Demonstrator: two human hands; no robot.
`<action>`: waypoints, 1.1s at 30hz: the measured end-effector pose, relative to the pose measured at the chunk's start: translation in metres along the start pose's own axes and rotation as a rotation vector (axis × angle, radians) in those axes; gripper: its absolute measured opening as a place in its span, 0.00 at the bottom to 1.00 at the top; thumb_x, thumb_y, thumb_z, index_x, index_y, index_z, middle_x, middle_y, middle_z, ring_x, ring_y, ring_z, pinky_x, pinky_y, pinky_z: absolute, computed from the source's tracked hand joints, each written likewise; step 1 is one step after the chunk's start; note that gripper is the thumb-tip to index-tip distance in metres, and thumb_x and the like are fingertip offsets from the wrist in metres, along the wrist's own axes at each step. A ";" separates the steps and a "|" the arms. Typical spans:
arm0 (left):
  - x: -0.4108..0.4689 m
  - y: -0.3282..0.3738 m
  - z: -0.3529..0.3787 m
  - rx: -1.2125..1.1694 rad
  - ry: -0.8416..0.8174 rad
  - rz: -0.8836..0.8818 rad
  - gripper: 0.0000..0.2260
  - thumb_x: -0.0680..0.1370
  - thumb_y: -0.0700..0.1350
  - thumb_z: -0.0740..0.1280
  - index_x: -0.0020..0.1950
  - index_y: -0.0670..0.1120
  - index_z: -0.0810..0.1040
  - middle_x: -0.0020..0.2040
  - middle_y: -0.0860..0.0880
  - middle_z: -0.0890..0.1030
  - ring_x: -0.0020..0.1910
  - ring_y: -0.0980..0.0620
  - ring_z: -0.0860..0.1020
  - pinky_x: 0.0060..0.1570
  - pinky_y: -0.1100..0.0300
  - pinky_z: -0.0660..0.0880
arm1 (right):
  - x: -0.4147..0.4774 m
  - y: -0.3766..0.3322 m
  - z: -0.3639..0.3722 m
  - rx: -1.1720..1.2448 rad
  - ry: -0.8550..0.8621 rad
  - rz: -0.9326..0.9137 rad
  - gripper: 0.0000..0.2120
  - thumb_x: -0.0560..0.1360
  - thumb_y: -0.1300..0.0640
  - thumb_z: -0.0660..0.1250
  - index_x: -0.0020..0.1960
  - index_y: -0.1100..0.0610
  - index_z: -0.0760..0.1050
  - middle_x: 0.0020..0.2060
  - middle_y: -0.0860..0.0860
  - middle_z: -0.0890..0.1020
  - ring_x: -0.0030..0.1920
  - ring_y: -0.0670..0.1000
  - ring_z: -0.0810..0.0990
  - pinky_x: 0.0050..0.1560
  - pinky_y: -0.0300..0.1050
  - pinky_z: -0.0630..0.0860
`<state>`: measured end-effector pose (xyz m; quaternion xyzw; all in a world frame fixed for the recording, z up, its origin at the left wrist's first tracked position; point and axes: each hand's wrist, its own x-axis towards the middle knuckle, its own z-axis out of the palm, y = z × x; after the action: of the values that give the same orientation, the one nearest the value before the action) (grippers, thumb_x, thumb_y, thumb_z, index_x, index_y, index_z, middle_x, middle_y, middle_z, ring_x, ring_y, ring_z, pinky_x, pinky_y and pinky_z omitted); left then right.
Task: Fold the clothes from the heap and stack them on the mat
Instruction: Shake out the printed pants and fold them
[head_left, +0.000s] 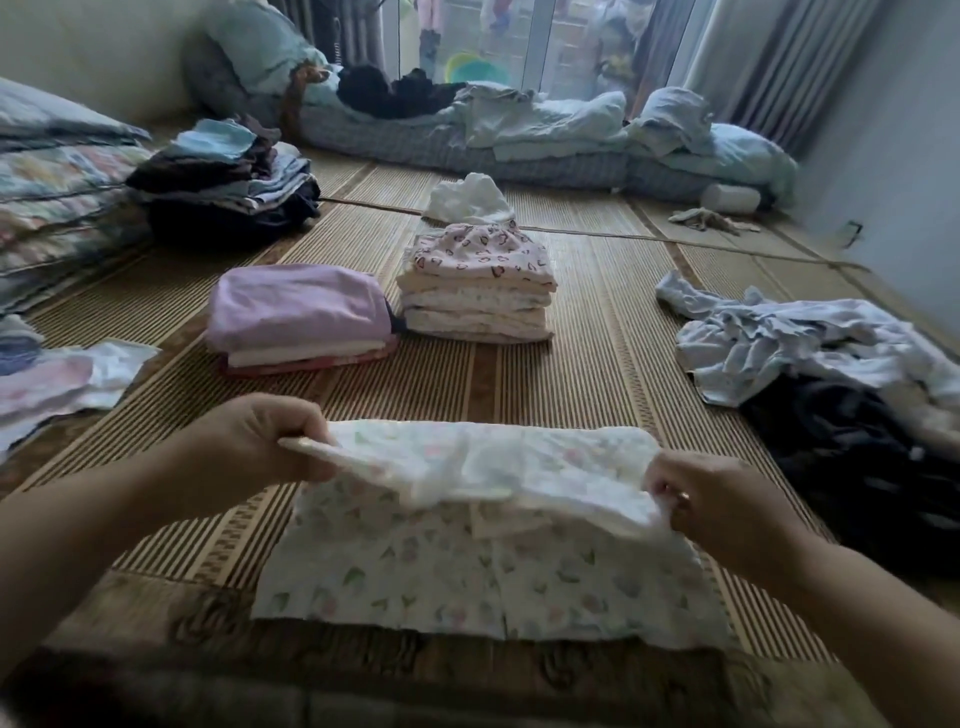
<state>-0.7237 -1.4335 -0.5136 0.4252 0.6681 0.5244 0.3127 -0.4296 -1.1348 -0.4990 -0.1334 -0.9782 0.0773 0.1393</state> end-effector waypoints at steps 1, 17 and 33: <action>-0.012 -0.005 0.004 0.097 -0.051 -0.033 0.09 0.60 0.44 0.81 0.36 0.47 0.84 0.39 0.46 0.84 0.38 0.53 0.81 0.40 0.60 0.78 | -0.015 -0.005 0.004 -0.001 -0.083 0.053 0.07 0.65 0.63 0.69 0.35 0.54 0.73 0.31 0.45 0.75 0.30 0.50 0.74 0.29 0.42 0.69; 0.018 -0.016 0.052 1.120 -0.329 -0.245 0.28 0.74 0.70 0.53 0.74 0.67 0.56 0.79 0.55 0.47 0.77 0.50 0.48 0.74 0.49 0.52 | 0.016 -0.096 0.091 0.215 -0.454 0.786 0.44 0.67 0.22 0.47 0.76 0.40 0.43 0.78 0.55 0.43 0.76 0.62 0.41 0.68 0.73 0.41; -0.034 0.009 0.121 1.252 -0.465 0.002 0.45 0.57 0.80 0.47 0.70 0.62 0.59 0.66 0.61 0.69 0.59 0.56 0.64 0.58 0.55 0.65 | 0.100 -0.013 0.034 -0.226 -0.708 0.045 0.42 0.68 0.41 0.73 0.75 0.38 0.54 0.78 0.47 0.48 0.77 0.54 0.44 0.74 0.64 0.49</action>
<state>-0.6017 -1.4102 -0.5370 0.6290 0.7613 -0.0675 0.1425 -0.5355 -1.1224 -0.5034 -0.1345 -0.9649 0.0132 -0.2249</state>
